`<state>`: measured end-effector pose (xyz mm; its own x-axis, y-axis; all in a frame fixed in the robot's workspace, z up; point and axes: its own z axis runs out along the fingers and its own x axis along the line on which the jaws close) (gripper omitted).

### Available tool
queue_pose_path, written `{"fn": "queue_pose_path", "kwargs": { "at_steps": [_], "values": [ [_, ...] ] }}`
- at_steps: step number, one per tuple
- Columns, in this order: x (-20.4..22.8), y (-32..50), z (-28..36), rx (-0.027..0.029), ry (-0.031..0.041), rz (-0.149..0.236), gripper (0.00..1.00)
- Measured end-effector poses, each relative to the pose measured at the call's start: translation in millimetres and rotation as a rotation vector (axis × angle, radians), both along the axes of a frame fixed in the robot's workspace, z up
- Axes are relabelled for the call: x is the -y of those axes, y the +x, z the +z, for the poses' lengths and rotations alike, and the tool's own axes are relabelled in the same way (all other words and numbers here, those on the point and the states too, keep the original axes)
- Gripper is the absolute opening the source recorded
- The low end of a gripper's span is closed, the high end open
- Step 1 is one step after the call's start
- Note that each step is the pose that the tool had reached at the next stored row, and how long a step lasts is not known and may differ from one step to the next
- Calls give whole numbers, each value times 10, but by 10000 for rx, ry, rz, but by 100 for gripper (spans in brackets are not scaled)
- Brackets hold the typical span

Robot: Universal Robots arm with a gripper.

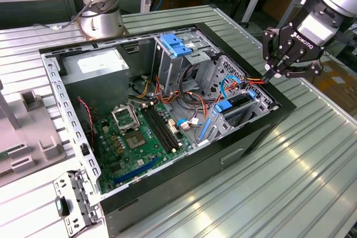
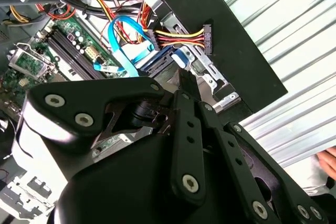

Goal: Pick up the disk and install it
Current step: 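Insert the first disk wire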

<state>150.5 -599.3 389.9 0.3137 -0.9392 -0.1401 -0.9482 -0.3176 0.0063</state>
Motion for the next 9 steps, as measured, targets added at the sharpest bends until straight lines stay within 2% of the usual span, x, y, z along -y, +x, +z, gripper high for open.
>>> {"fn": "queue_pose_path", "kwargs": {
  "at_steps": [9],
  "values": [
    [0,0,0,0,0,638,11]
  ]
}}
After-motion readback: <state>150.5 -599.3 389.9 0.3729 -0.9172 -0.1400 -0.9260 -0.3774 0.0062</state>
